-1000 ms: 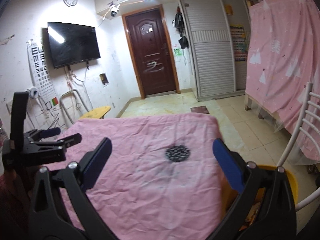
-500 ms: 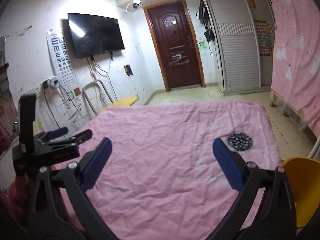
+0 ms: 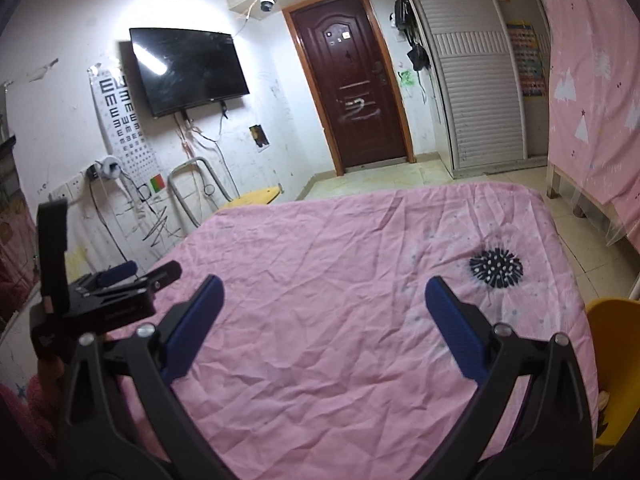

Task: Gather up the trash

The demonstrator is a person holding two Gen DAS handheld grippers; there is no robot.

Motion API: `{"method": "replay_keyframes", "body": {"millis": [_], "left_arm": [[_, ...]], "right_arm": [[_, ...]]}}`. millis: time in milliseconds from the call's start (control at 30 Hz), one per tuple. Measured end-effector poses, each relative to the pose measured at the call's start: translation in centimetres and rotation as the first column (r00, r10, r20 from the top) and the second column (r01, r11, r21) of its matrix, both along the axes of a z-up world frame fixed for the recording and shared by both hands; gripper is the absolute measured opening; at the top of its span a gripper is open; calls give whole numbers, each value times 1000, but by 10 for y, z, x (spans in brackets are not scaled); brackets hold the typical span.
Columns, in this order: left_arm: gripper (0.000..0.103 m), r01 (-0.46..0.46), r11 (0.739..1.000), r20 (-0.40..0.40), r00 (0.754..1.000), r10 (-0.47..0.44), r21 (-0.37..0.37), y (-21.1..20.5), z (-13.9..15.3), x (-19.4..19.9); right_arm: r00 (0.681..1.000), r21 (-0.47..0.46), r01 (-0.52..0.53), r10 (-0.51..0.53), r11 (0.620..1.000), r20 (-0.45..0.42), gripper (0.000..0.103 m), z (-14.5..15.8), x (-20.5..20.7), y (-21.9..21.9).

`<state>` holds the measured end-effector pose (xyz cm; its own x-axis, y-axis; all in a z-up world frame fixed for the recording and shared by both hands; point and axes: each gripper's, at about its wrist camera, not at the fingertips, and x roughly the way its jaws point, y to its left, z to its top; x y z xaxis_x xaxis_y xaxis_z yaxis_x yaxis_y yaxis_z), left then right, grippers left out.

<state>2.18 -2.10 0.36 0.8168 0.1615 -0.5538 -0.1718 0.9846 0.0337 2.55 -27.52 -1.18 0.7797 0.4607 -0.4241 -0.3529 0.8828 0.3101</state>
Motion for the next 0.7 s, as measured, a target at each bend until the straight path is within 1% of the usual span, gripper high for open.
{"method": "replay_keyframes", "body": {"millis": [300, 600, 700], "left_arm": [[91, 4, 1000, -6, 1000, -4, -15, 2, -1, 1], [91, 10, 1000, -9, 1000, -10, -5, 0, -1, 2], [91, 13, 1000, -21, 1000, -14, -18, 1, -2, 4]], "right_arm": [[1000, -5, 2, -2, 1000, 2, 97, 0, -1, 2], [1000, -2, -1, 1, 1000, -1, 97, 0, -2, 1], [1000, -4, 0, 0, 1000, -2, 97, 0, -2, 1]]}}
